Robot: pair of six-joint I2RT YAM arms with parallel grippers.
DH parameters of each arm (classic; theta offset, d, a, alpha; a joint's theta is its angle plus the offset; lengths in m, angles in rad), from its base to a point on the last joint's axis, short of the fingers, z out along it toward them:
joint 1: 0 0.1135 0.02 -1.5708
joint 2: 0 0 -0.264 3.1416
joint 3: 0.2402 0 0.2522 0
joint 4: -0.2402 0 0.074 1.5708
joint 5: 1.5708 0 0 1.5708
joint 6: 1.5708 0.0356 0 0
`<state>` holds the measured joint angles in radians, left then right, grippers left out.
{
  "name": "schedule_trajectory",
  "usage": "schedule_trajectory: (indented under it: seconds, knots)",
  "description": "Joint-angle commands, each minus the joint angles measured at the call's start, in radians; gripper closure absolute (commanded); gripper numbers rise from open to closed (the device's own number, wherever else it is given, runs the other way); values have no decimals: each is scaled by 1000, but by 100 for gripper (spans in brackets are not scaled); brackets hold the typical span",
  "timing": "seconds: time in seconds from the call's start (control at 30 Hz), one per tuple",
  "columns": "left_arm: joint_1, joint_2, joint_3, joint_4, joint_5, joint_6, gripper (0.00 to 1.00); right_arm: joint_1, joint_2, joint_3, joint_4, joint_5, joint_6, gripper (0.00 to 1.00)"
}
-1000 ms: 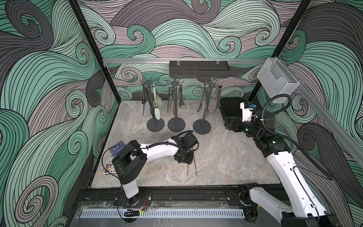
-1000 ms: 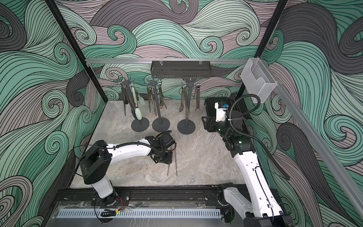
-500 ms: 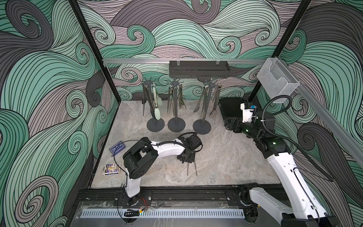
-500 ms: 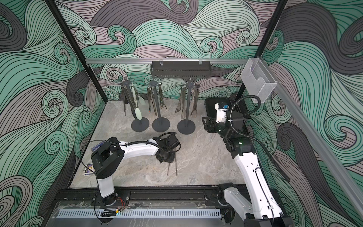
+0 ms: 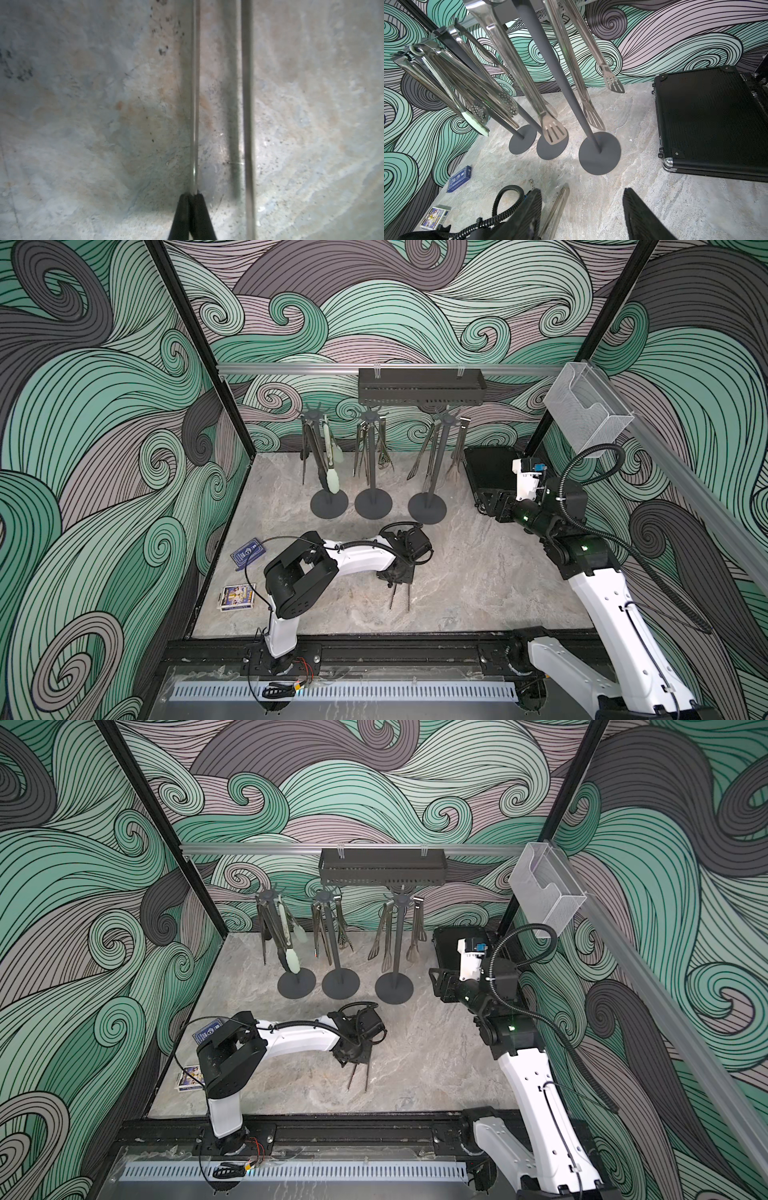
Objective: Hang food tongs on kitchen utensil racks
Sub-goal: Pick up the food tongs from the center of the board.
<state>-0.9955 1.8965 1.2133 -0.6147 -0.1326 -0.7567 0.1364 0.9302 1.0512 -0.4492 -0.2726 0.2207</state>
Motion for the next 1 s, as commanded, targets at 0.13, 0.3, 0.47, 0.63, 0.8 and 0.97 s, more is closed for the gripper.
schedule_trajectory:
  seconds: [0.13,0.3,0.47,0.63,0.8,0.97]
  knots:
    - [-25,-105,-18,-40,-66,-33,100,3,-21,-10,-21,35,-4,36]
    - [-45,-233,-3,-47,-108,-30,100,3,-28,-9,-26,48,1,36]
    - [-72,-335,41,-70,-162,-29,100,3,-30,-8,-32,71,7,36]
    - [-134,-396,113,-95,-293,-23,100,3,-30,-10,-39,103,9,37]
    - [-217,-397,222,-149,-511,13,100,3,-31,-13,-42,114,8,37]
    - [-249,-384,283,-91,-668,98,100,3,-32,-20,-43,118,8,37]
